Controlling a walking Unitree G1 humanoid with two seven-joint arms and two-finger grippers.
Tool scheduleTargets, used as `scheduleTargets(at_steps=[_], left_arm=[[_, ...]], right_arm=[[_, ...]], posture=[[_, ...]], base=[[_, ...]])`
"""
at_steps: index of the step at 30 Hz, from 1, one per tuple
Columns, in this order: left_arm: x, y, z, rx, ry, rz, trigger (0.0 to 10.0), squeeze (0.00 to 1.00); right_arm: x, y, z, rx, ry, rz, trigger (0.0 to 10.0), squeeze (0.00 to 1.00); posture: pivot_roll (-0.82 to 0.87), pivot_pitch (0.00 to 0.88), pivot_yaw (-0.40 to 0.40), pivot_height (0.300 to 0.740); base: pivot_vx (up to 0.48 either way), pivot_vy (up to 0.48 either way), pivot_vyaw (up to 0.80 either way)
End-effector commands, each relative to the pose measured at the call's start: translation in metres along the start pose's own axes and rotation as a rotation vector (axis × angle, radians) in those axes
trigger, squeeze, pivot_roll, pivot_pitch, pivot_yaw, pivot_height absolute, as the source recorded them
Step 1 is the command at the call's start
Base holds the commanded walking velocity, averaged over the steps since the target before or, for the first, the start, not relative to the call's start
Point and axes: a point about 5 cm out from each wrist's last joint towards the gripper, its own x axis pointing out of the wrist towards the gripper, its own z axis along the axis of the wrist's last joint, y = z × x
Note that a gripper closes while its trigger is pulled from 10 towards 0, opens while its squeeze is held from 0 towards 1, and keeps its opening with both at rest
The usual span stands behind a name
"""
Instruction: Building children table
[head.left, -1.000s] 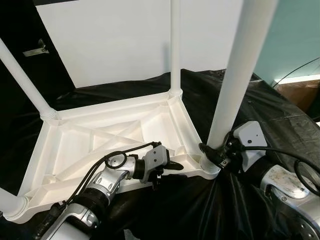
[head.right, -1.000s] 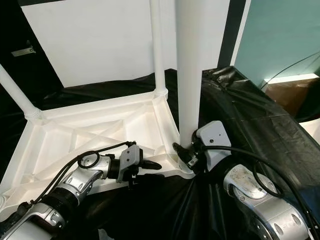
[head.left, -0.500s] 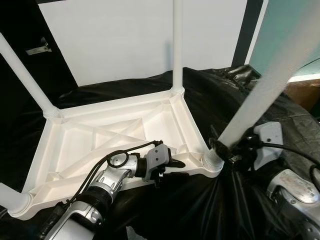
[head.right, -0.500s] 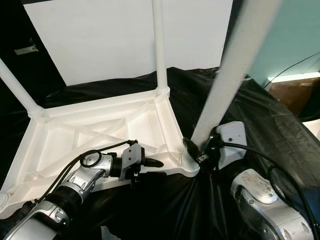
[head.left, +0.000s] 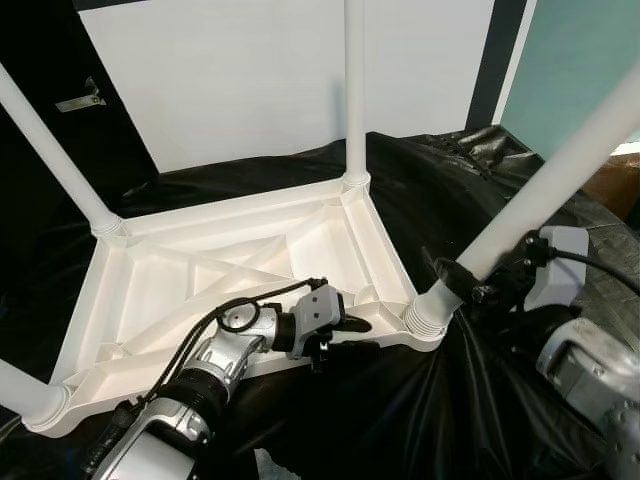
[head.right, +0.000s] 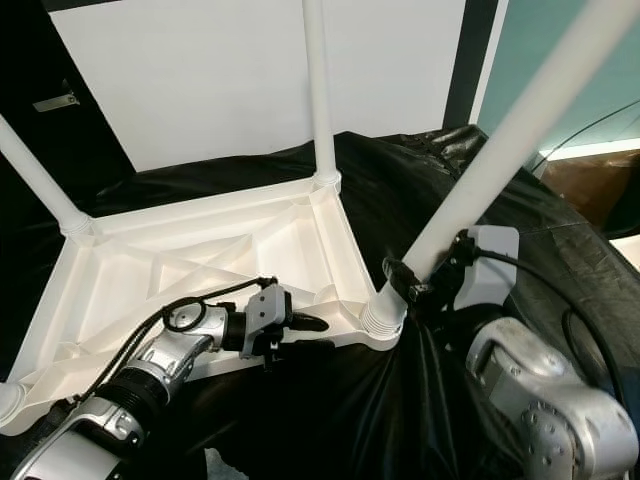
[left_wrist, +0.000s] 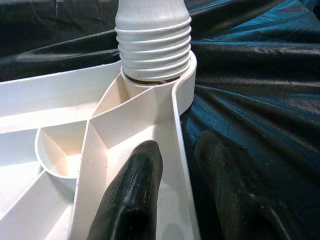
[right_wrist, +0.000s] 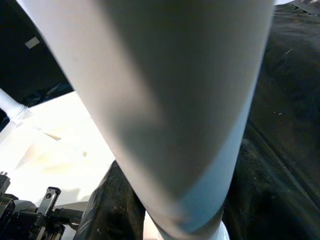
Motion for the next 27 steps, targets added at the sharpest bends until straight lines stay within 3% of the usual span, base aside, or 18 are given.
scheduleTargets(at_steps=[1,7,9,16,24,27], left_arm=[[-0.001,-0.014,-0.034,-0.119,0.128,0.018,10.0,0.0],[-0.002,-0.015,-0.035,-0.124,0.125,0.022,10.0,0.0],[-0.002,-0.016,-0.036,-0.132,0.121,0.029,10.0,0.0],[-0.002,-0.017,-0.038,-0.139,0.118,0.041,10.0,0.0],[-0.002,-0.018,-0.039,-0.14,0.114,0.05,10.0,0.0],[-0.003,-0.019,-0.039,-0.141,0.113,0.058,10.0,0.0]], right_arm=[[0.002,-0.001,-0.026,0.029,0.198,0.024,10.0,0.0],[0.001,-0.002,-0.027,0.001,0.243,0.042,10.0,0.0],[-0.002,-0.007,-0.028,-0.047,0.337,0.064,10.0,0.0],[-0.009,-0.02,-0.026,-0.129,0.466,0.098,10.0,0.0],[-0.01,-0.023,-0.023,-0.195,0.51,0.127,10.0,0.0],[-0.012,-0.014,-0.029,-0.234,0.487,0.175,10.0,0.0]], posture=[[-0.24,0.04,0.049,0.74],[-0.23,0.041,0.043,0.74],[-0.23,0.044,0.035,0.74],[-0.22,0.045,0.018,0.74],[-0.21,0.042,0.012,0.74],[-0.2,0.043,0.01,0.74]], base=[[0.0,0.0,0.0],[0.0,0.0,0.0],[0.0,0.0,0.0],[0.0,0.0,0.0],[0.0,0.0,0.0],[0.0,0.0,0.0]])
